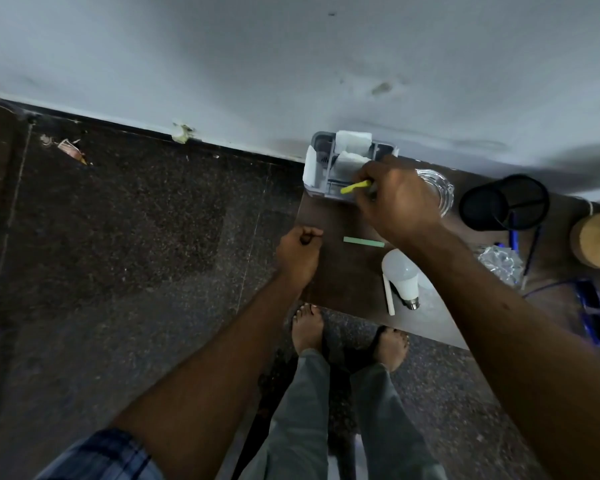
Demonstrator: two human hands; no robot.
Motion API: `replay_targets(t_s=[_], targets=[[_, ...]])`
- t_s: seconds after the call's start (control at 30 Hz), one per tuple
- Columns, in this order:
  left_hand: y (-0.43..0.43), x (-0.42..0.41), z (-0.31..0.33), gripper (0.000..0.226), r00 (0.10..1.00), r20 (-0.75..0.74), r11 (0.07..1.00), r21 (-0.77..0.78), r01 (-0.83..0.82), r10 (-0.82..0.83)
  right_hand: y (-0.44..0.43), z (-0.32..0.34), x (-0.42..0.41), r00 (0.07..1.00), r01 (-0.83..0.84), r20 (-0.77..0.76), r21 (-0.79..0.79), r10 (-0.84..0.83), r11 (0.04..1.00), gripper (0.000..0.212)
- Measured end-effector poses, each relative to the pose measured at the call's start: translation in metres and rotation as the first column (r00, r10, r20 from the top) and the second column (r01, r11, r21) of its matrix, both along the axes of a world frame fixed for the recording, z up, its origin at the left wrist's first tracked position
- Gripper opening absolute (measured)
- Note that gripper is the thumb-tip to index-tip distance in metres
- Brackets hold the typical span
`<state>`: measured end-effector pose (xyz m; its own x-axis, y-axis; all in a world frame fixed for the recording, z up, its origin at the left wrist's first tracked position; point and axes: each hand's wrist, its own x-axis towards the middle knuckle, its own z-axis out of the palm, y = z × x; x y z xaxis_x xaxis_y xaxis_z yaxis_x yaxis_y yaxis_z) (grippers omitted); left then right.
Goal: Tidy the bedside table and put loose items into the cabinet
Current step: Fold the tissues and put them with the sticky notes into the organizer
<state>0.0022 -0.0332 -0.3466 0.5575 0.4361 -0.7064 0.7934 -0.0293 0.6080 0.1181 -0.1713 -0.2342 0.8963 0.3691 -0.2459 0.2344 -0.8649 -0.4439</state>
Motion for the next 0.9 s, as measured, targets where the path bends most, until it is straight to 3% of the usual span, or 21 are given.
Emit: replay_targets(t_s=[0.17, 0.43, 0.77, 0.9], targets=[[0.001, -0.01, -0.003, 0.02, 1.0, -0.007, 0.999, -0.036, 0.0, -0.001, 0.017, -0.009, 0.01, 0.993, -0.113, -0.001, -0.11, 0.114, 0.987, 0.03], [-0.002, -0.018, -0.008, 0.025, 1.0, -0.004, 0.998, -0.063, -0.02, 0.02, 0.03, -0.016, 0.013, 0.993, -0.119, -0.012, -0.159, 0.118, 0.98, 0.03], [-0.001, -0.019, -0.014, 0.017, 0.999, -0.006, 0.999, -0.044, 0.032, -0.032, 0.011, -0.003, -0.006, 0.996, 0.077, 0.041, 0.073, -0.08, 0.994, 0.014], [-0.001, -0.018, -0.016, 0.018, 1.0, -0.006, 0.999, -0.043, 0.028, -0.029, -0.007, -0.005, -0.028, 1.0, -0.01, -0.018, 0.018, 0.011, 1.0, 0.013]])
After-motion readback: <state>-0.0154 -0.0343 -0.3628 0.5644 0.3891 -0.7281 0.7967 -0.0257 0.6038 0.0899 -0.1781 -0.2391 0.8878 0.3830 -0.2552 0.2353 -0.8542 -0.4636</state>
